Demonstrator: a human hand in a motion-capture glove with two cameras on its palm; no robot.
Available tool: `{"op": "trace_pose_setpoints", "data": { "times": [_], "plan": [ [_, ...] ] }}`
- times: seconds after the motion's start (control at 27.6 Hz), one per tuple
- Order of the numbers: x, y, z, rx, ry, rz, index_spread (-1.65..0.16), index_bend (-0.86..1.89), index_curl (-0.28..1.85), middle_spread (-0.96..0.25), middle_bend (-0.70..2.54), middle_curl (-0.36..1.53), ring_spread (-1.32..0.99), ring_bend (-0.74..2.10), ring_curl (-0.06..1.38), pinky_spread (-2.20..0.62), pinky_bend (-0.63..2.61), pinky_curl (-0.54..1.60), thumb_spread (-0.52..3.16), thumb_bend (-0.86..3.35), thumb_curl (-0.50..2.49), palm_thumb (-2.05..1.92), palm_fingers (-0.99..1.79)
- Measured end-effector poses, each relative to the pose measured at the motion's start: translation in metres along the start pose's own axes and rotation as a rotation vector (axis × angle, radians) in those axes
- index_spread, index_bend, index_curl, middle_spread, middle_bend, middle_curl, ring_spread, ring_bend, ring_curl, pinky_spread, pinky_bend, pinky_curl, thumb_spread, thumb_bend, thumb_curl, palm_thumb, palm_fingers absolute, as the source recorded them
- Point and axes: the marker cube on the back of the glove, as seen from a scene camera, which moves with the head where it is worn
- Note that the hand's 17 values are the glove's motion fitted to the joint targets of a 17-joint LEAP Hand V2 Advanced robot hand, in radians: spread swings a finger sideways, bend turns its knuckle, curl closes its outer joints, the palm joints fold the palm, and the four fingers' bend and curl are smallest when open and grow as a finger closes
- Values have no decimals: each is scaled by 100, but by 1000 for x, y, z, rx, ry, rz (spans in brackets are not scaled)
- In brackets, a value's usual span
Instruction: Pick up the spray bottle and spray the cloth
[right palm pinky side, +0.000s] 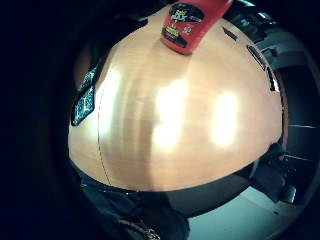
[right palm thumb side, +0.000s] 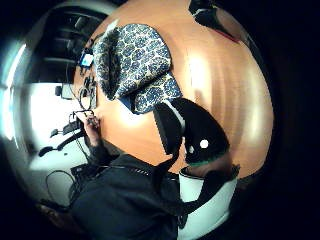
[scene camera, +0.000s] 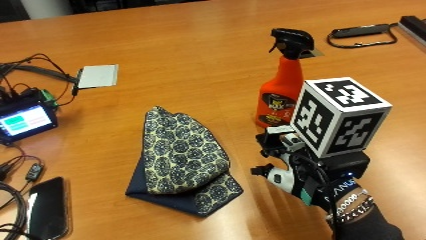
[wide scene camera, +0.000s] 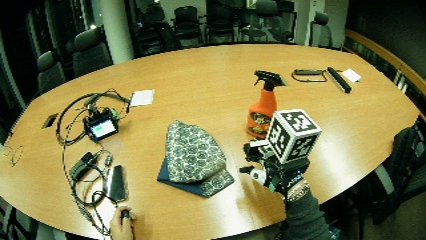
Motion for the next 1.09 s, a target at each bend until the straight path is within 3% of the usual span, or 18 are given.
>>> {"op": "trace_pose_setpoints", "data": {
  "times": [0.43, 1.09],
  "plan": [
    [4, 3, 4, -11, 8, 5, -37, 33, 23, -3, 23, 17, -2, 22, 14, 22, 20, 16, 96, 24, 12, 44, 43],
    [-15, -13, -3, 56, 8, -57, -40, 28, 31, -4, 19, 25, -2, 20, 20, 26, 17, 21, 118, 15, 17, 48, 46]
  ]
}}
